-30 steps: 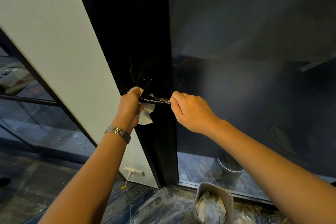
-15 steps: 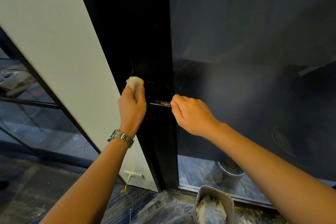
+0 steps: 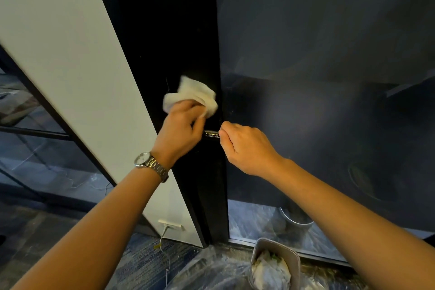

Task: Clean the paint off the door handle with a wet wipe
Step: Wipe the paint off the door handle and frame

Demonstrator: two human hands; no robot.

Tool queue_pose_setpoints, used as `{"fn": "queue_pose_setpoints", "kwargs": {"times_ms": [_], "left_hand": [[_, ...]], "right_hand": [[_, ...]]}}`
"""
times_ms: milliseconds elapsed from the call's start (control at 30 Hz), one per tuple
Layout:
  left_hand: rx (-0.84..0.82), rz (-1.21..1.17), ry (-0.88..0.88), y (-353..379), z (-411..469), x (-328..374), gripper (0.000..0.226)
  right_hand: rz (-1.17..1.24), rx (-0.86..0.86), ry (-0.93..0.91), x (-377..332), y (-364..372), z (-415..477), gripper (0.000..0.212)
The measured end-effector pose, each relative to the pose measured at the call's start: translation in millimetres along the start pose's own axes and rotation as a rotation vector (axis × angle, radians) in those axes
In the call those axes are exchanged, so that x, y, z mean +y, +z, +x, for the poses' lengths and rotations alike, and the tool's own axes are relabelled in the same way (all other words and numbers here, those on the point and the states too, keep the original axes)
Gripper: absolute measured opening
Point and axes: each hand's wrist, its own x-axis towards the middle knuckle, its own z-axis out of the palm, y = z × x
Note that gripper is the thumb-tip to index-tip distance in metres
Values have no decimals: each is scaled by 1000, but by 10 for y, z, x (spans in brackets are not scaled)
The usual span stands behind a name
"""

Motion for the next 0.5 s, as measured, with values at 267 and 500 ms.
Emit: {"fn": "queue_pose_setpoints", "kwargs": {"times_ms": [267, 500], "left_hand": [[-44, 26, 13, -76, 45, -59, 17], [-241, -198, 42, -489, 131, -138, 37]], "right_hand": [[1, 7, -12, 0, 5, -8, 23], [40, -17, -24, 20, -14, -21, 26]]}}
